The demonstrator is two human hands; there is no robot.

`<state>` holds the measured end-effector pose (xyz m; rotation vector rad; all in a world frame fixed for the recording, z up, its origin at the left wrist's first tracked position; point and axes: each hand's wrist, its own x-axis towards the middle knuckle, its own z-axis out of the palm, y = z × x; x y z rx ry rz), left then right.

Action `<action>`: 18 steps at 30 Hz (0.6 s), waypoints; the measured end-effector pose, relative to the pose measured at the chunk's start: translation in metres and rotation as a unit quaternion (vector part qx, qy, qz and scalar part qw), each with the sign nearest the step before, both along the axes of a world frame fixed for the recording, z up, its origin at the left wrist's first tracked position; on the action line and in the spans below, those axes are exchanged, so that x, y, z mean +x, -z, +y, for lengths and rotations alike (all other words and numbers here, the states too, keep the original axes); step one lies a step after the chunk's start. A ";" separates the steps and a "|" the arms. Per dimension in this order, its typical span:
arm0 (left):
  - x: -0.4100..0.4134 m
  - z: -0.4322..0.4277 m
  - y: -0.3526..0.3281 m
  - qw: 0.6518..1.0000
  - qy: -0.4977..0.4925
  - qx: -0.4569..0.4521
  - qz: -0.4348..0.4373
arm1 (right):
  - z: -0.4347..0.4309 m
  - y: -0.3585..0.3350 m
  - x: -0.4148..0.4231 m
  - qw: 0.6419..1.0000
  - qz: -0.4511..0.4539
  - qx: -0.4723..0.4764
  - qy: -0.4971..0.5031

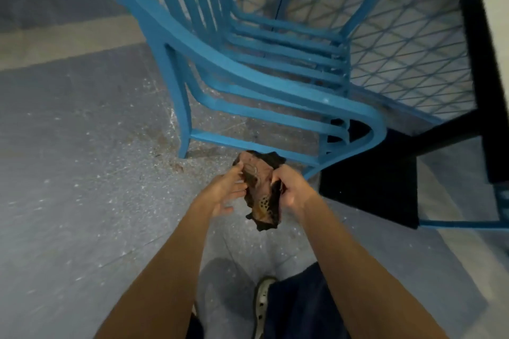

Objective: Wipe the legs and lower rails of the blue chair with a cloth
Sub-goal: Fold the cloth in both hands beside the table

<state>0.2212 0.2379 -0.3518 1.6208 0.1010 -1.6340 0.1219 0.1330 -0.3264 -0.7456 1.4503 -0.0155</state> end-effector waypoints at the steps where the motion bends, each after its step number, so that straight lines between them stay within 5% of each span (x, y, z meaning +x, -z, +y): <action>1: 0.001 0.001 -0.022 1.000 0.002 -0.011 -0.002 | -0.001 -0.014 -0.001 1.000 -0.005 -0.003 0.007; 11: -0.006 0.009 -0.225 0.996 -0.037 -0.043 0.071 | 0.009 -0.252 -0.021 0.993 -0.091 0.008 0.071; 18: -0.029 -0.058 -0.329 0.984 0.114 -0.120 0.063 | -0.036 -0.359 -0.082 0.979 -0.113 -0.074 0.152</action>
